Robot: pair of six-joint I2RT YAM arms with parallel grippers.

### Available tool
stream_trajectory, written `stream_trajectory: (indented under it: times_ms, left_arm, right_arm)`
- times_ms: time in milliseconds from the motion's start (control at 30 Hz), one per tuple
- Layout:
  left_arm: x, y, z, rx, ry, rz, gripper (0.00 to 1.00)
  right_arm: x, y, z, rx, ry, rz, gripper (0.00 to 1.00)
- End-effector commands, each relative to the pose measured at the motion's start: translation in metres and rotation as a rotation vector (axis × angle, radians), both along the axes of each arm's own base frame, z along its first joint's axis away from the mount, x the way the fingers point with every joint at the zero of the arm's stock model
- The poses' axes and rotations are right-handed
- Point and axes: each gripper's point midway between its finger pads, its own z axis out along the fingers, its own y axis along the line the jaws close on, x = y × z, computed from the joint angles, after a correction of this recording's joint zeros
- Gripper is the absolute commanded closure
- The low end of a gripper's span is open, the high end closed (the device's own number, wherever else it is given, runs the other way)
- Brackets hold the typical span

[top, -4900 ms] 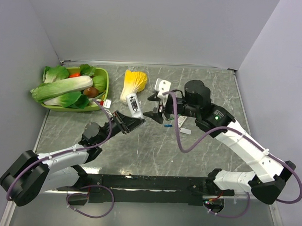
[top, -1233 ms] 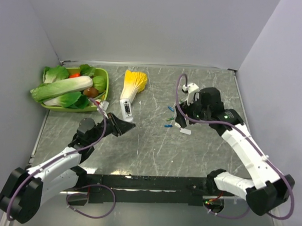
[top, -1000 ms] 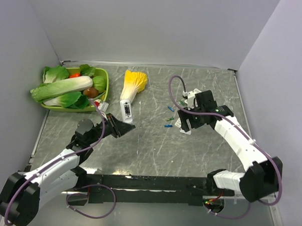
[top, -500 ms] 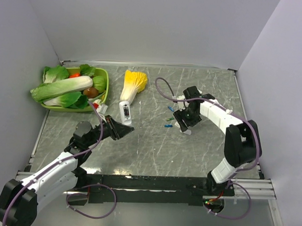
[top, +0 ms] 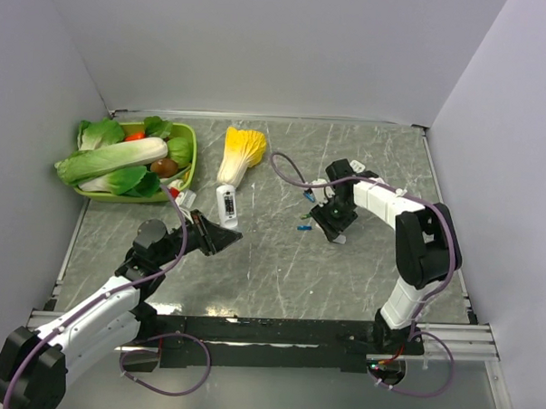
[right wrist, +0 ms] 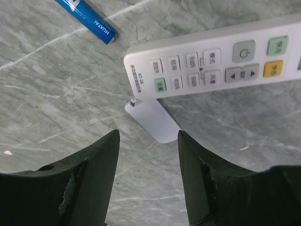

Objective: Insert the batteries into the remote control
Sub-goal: Pick up the battery cover at the center of the board.

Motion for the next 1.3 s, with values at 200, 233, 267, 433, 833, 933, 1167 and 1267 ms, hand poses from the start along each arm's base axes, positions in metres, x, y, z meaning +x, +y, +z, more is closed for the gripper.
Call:
stream_trajectory:
  times_ms: [200,233,267,433,833,933,1167,1267]
  left_arm:
    - [-0.001,-0.003,0.023,-0.019,-0.090,-0.018,0.98]
    - [-0.001,-0.003,0.023,-0.021,-0.091,-0.018,0.98]
    - [-0.001,-0.003,0.023,-0.020,-0.089,-0.018,0.98]
    - [-0.002,-0.003,0.024,-0.022,-0.089,-0.019,0.98]
    - [-0.001,-0.003,0.024,-0.023,-0.089,-0.018,0.98]
    - [0.000,-0.003,0.023,-0.025,-0.087,-0.015,0.98]
    - [0.001,-0.004,0.021,-0.026,-0.076,-0.013,0.98]
    - [0.003,-0.005,0.020,-0.025,-0.069,-0.012,0.98]
  right_arm:
    - [0.006,0.012,-0.024,-0.036,0.015,0.108,0.39]
    - [0.005,0.011,-0.025,-0.040,0.016,0.112,0.39]
    - [0.004,0.011,-0.027,-0.043,0.022,0.114,0.39]
    - [0.002,0.013,-0.031,-0.050,0.040,0.122,0.39]
    - [-0.013,0.026,-0.024,-0.042,0.045,0.157,0.60]
    - [-0.022,0.041,-0.021,-0.009,0.067,0.162,0.76]
    - [-0.034,0.078,-0.003,0.107,0.087,0.136,0.92]
    - [-0.036,0.092,0.005,0.141,0.077,0.117,0.92]
